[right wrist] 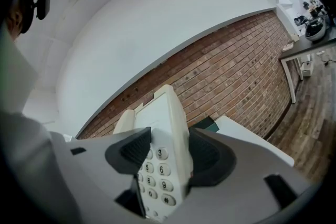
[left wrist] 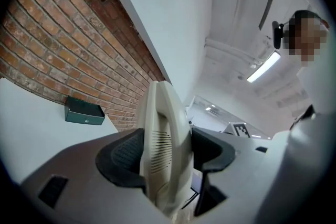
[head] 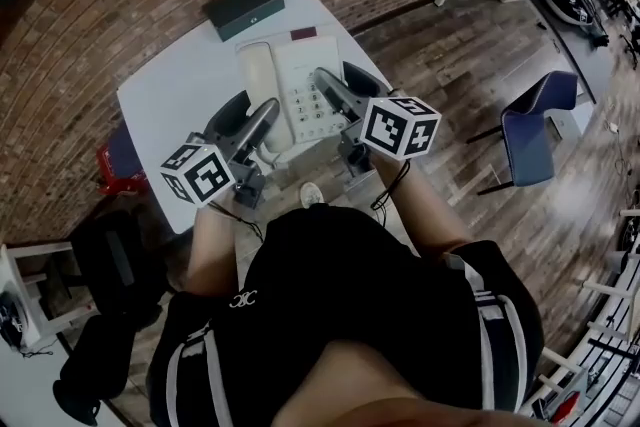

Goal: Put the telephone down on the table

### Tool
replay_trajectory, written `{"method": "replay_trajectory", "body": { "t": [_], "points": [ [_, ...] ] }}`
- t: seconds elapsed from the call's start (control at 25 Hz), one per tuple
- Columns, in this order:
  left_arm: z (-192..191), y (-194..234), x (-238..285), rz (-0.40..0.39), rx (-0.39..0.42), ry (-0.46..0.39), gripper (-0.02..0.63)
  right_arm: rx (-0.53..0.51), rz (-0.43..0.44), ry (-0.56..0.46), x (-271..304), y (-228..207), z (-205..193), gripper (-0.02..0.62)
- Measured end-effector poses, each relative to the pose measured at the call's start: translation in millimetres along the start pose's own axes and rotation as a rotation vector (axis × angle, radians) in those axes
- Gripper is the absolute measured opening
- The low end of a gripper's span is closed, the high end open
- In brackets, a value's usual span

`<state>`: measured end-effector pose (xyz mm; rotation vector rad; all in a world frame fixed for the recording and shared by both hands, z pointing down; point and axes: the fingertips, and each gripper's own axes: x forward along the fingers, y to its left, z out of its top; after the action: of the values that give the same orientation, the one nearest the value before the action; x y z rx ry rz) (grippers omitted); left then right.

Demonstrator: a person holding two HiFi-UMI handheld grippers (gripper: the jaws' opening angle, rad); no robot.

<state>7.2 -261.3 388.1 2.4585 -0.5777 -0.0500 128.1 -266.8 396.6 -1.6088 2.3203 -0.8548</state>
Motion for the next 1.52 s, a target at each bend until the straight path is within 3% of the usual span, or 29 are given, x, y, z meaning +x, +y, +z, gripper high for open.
{"method": "replay_trajectory", "body": {
  "t": [0.08, 0.36, 1.2, 1.36, 1.52],
  "points": [
    [14, 17, 17, 0.013, -0.017, 0.002, 0.285, 0.004, -0.001, 0.019, 23, -12, 13, 0.209],
    [8, 39, 35, 0.054, -0.049, -0.002, 0.284, 0.001, 0.014, 0.063, 46, -35, 10, 0.209],
    [-40, 125, 59, 0.364, -0.283, -0.043, 0.282, 0.026, 0.188, 0.424, 141, -96, -47, 0.209],
    [-55, 143, 67, 0.402, -0.311, -0.012, 0.282, 0.030, 0.178, 0.457, 150, -117, -60, 0.209],
    [-70, 161, 83, 0.387, -0.366, 0.006, 0.281, 0.052, 0.153, 0.482, 160, -139, -74, 0.209]
  ]
}}
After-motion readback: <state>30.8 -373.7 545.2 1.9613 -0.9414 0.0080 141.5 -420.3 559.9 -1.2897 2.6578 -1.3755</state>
